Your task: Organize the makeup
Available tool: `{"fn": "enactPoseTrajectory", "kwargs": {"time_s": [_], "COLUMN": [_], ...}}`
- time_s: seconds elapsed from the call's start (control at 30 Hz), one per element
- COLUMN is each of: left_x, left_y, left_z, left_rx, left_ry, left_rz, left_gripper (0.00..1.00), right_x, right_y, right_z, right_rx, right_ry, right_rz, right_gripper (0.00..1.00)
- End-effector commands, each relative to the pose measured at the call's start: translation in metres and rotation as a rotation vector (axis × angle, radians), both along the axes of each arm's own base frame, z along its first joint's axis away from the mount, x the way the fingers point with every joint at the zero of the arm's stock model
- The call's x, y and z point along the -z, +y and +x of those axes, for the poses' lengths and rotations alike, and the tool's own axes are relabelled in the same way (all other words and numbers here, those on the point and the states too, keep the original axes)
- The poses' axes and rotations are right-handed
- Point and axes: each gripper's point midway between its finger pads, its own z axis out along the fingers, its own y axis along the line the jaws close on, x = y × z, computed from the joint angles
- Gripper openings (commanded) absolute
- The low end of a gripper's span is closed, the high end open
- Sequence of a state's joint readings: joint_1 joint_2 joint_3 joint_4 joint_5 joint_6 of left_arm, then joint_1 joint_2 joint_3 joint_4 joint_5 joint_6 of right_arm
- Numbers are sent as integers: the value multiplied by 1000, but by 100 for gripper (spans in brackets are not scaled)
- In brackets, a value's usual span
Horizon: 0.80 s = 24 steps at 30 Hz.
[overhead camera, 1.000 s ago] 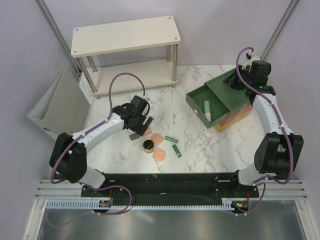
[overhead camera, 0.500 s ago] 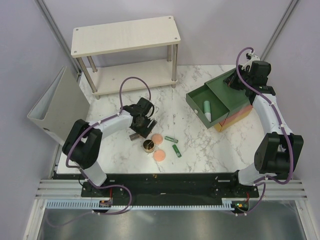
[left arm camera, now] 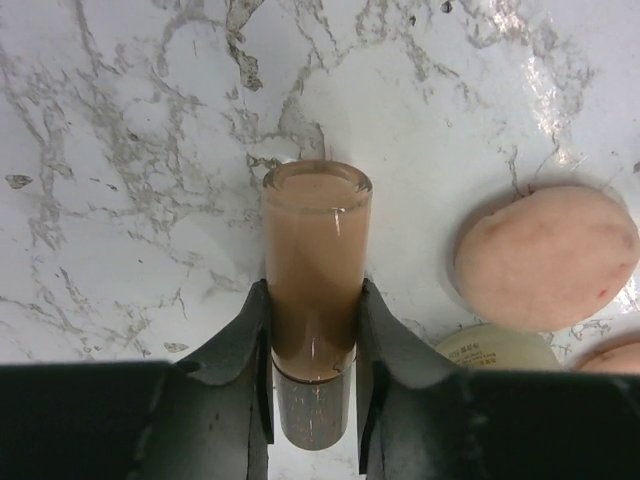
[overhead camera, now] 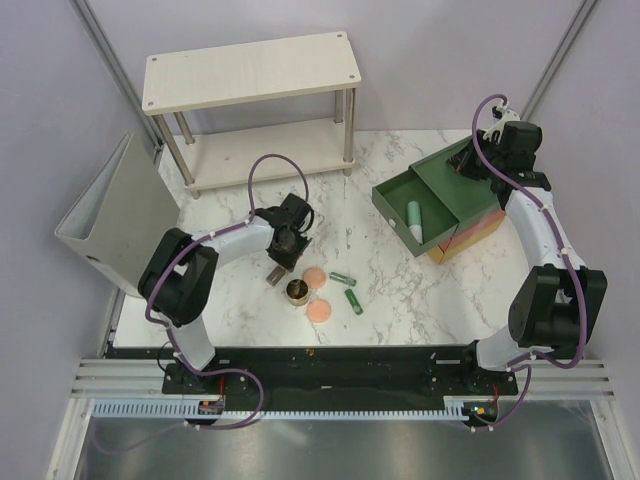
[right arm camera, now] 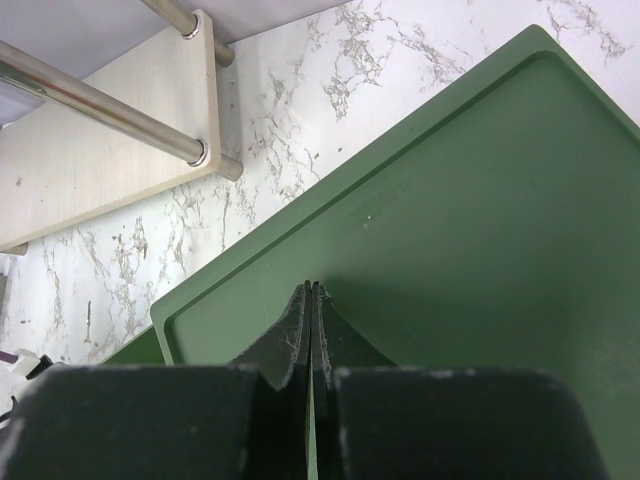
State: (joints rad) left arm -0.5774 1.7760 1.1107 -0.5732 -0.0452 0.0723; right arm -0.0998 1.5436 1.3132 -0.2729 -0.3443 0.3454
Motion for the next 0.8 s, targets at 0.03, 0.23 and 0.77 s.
{"fn": "enactPoseTrajectory", "kwargs": {"time_s": [0.03,0.23,0.77], "left_x": [-27,-116,-335], "left_y": [-5,-19,-180], "left_z": [22,52,50], "left_rx": [-34,-96,-90], "left_ry": [-76,-267,-107], "left_rz": [-15,-128,-1260], "left_gripper": [2,2,2], "right_x": [110,109,112], "right_y": [5,4,6], "right_z": [-64,-65,-67], "right_rx": [-9,-5,-10], "right_ry": [440,440,446], "right_rz": [-7,-9,-5], "right_gripper": [0,0,0]}}
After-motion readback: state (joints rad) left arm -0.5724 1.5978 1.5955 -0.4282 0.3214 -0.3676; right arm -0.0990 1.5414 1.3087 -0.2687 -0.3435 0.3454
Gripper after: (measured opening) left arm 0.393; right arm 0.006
